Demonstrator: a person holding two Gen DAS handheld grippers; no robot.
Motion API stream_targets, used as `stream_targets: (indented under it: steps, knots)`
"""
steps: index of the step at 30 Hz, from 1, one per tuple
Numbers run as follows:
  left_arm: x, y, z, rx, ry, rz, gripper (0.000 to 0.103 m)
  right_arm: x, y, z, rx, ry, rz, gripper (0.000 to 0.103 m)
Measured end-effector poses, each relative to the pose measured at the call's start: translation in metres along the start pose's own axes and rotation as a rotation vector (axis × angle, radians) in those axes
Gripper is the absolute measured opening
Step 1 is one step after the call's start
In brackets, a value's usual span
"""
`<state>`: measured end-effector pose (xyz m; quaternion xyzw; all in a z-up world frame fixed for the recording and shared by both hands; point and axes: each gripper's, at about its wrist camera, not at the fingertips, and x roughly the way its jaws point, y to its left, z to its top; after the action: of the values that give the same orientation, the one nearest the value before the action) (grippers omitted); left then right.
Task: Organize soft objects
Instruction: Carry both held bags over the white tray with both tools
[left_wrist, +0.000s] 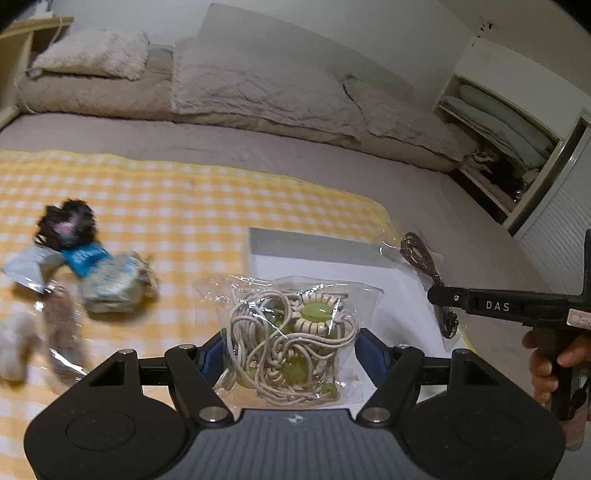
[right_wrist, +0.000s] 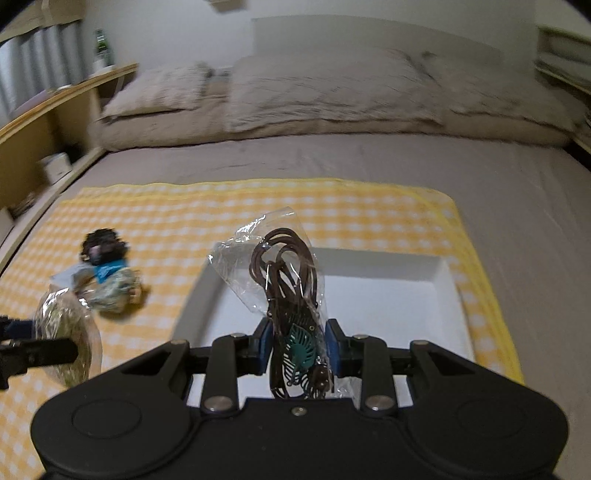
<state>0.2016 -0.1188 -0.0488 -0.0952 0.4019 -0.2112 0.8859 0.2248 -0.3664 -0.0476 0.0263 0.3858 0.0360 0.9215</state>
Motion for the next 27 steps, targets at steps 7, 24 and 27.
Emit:
stream_targets:
  steps: [7, 24, 27]
  knots:
    - [0.038, -0.014, -0.007, -0.105, 0.08, -0.081, 0.072, 0.01, -0.044, -0.015, 0.121, 0.055, -0.074, 0.032]
    - [0.098, -0.017, -0.019, -0.221, 0.2, -0.042, 0.074, 0.047, -0.105, -0.041, 0.29, 0.203, -0.168, 0.033]
    - [0.101, -0.016, -0.02, -0.225, 0.215, -0.036, 0.082, 0.051, -0.105, -0.043, 0.286, 0.222, -0.189, 0.037]
